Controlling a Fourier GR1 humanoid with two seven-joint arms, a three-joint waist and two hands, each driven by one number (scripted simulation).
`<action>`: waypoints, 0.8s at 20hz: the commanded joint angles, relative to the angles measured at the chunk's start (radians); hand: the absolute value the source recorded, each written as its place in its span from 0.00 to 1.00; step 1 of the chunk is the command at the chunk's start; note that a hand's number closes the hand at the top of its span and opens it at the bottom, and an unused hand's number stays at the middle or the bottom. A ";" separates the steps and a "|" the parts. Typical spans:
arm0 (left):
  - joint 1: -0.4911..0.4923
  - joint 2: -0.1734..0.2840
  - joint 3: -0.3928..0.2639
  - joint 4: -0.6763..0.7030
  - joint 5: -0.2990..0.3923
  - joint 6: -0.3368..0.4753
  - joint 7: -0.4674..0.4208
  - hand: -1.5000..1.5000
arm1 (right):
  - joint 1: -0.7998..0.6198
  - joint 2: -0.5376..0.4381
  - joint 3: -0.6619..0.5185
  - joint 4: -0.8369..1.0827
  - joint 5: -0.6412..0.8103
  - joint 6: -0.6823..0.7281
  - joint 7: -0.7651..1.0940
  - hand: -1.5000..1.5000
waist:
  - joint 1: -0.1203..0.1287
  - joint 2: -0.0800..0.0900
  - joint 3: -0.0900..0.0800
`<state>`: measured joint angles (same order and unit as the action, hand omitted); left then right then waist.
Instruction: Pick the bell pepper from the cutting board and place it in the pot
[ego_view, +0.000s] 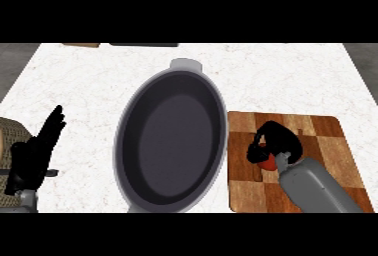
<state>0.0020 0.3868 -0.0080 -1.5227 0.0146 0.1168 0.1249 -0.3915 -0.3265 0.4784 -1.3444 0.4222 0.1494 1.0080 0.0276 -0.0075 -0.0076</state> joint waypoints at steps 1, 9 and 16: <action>-0.034 0.003 -0.023 0.006 -0.012 -0.017 0.001 0.50 | -0.097 0.209 0.270 -0.119 0.075 0.061 -0.064 1.00 | 0.090 0.002 0.003; -0.055 -0.010 -0.038 0.033 -0.022 -0.015 -0.001 0.50 | -0.343 0.321 0.618 -0.223 0.285 -0.026 0.124 1.00 | 0.069 -0.009 0.003; -0.029 0.002 -0.015 0.036 -0.007 -0.013 0.029 0.50 | -0.510 0.324 0.664 -0.355 0.500 -0.096 0.315 1.00 | 0.030 -0.018 0.003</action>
<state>-0.0215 0.3890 -0.0445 -1.5116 -0.0048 0.1023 0.1484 -0.8055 -0.0460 1.0842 -1.6429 0.8406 0.1002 1.1176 0.0664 -0.0262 -0.0014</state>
